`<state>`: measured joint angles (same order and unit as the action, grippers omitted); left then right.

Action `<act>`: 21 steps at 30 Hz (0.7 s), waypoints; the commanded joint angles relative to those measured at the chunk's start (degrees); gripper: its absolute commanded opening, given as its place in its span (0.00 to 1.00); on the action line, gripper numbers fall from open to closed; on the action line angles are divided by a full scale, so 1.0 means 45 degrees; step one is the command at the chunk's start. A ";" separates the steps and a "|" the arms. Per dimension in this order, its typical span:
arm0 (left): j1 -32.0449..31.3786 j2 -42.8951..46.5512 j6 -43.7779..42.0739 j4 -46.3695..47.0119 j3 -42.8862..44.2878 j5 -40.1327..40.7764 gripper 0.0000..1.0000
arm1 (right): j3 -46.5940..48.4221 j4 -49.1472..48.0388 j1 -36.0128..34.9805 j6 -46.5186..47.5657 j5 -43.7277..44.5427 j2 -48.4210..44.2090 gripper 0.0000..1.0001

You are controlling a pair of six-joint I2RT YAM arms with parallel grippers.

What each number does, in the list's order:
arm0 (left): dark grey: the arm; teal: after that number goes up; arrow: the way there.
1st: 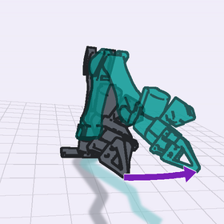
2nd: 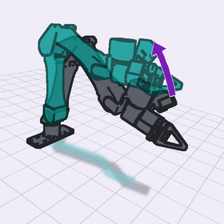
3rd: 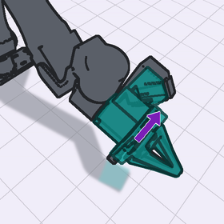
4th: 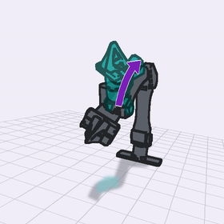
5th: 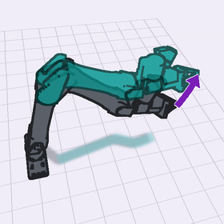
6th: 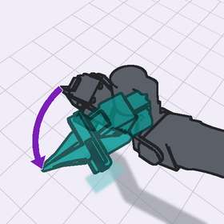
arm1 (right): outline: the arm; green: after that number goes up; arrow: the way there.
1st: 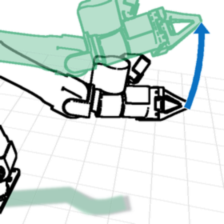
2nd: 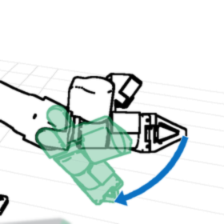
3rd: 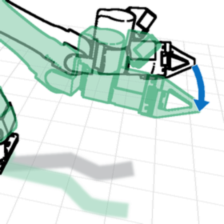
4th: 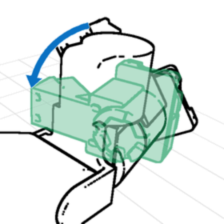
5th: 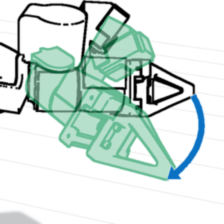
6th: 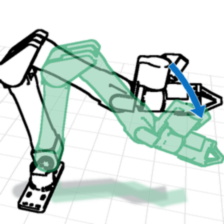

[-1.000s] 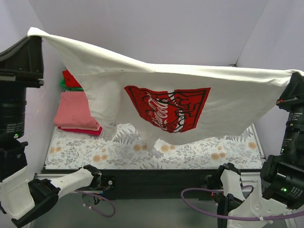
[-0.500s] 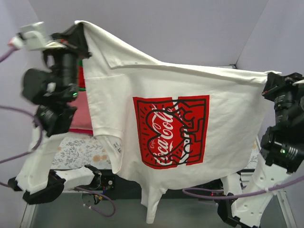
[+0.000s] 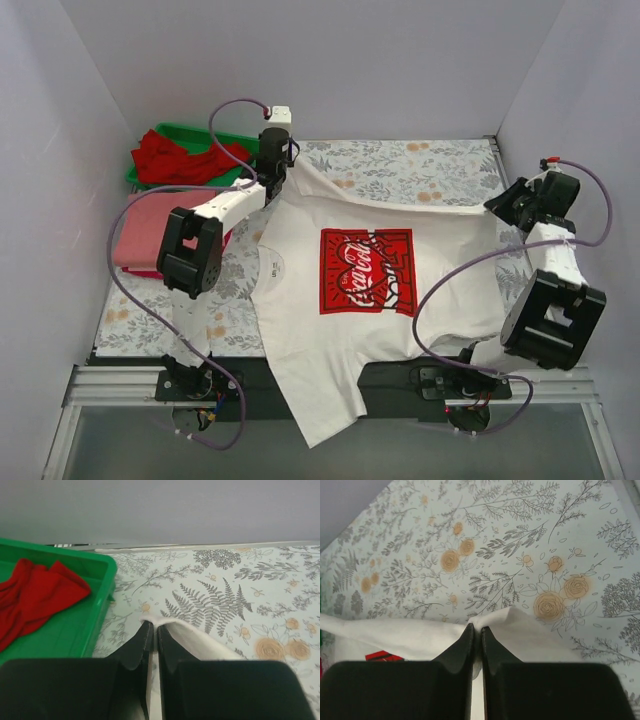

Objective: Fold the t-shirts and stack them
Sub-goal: Flatten the tshirt out

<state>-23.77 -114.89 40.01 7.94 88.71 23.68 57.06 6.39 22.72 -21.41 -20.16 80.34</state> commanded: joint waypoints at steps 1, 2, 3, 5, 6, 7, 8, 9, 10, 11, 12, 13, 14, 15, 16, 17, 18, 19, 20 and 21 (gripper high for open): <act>0.0262 -0.1455 0.0171 0.1069 0.2333 -0.0575 0.00 | 0.1321 -0.1948 -0.0399 0.0694 -0.0345 0.2005 0.01; 0.0379 -0.2022 0.0191 0.0892 0.2860 -0.0633 0.00 | 0.1653 -0.1929 -0.0497 0.0792 -0.0189 0.2572 0.01; 0.0476 -0.3091 0.0346 0.0581 0.3910 -0.0711 0.00 | 0.2353 -0.1967 -0.0653 0.0947 -0.0091 0.3602 0.01; 0.0710 -0.3995 0.0639 0.0287 0.4892 -0.0964 0.00 | 0.3098 -0.1948 -0.0771 0.1027 -0.0050 0.4604 0.01; 0.0789 -0.4348 0.0930 -0.0024 0.5612 -0.1159 0.00 | 0.3372 -0.1929 -0.0830 0.0969 -0.0012 0.5401 0.01; 0.0867 -0.4932 0.1049 -0.0124 0.5948 -0.1490 0.00 | 0.3936 -0.1909 -0.0830 0.0949 0.0066 0.5738 0.01; 0.0965 -0.5131 0.1147 -0.0106 0.6164 -0.1609 0.00 | 0.4154 -0.1928 -0.0869 0.0910 0.0260 0.6051 0.01; 0.1004 -0.5307 0.1206 -0.0105 0.6360 -0.1746 0.00 | 0.4369 -0.1929 -0.0889 0.0891 0.0417 0.6537 0.01; 0.1024 -0.5483 0.1226 -0.0047 0.6729 -0.1863 0.00 | 0.4642 -0.1929 -0.0908 0.0890 0.0534 0.6755 0.01; 0.1063 -0.5736 0.1226 -0.0008 0.6887 -0.1903 0.00 | 0.5089 -0.1929 -0.0908 0.0871 0.0632 0.6950 0.01; 0.1063 -0.5893 0.1207 0.0012 0.7063 -0.1961 0.00 | 0.5365 -0.1909 -0.0947 0.0832 0.0672 0.7320 0.01; 0.1063 -0.5991 0.1207 -0.0027 0.7316 -0.1981 0.00 | 0.5561 -0.1890 -0.0947 0.0754 0.0653 0.7459 0.01; 0.1083 -0.6108 0.1226 -0.0066 0.7415 -0.2078 0.00 | 0.5891 -0.1889 -0.0947 0.0715 0.0614 0.7654 0.01; 0.1083 -0.6090 0.1265 -0.0086 0.7436 -0.2098 0.00 | 0.6030 -0.1851 -0.0967 0.0715 0.0594 0.7714 0.01; 0.1102 -0.6090 0.1265 -0.0067 0.7455 -0.2176 0.00 | 0.6128 -0.1812 -0.0986 0.0715 0.0652 0.7753 0.01; 0.1122 -0.6109 0.1285 -0.0047 0.7552 -0.2196 0.00 | 0.6400 -0.1734 -0.0986 0.0715 0.0749 0.7792 0.01; 0.1122 -0.6187 0.1304 -0.0143 0.7708 -0.2196 0.00 | 0.6519 -0.1675 -0.0986 0.0715 0.0770 0.7870 0.01; 0.1161 -0.6284 0.1343 -0.0280 0.7999 -0.2216 0.00 | 0.6655 -0.1597 -0.0986 0.0715 0.0770 0.7890 0.01; 0.1219 -0.6382 0.1459 -0.0494 0.8505 -0.2332 0.00 | 0.6830 -0.1519 -0.1006 0.0715 0.0789 0.7987 0.01; 0.1258 -0.6576 0.1538 -0.0496 0.8684 -0.2546 0.00 | 0.6910 -0.1480 -0.1006 0.0715 0.0789 0.8007 0.01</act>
<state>-18.81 -144.64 45.93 5.65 122.87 13.85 84.23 1.43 18.20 -18.48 -17.91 115.66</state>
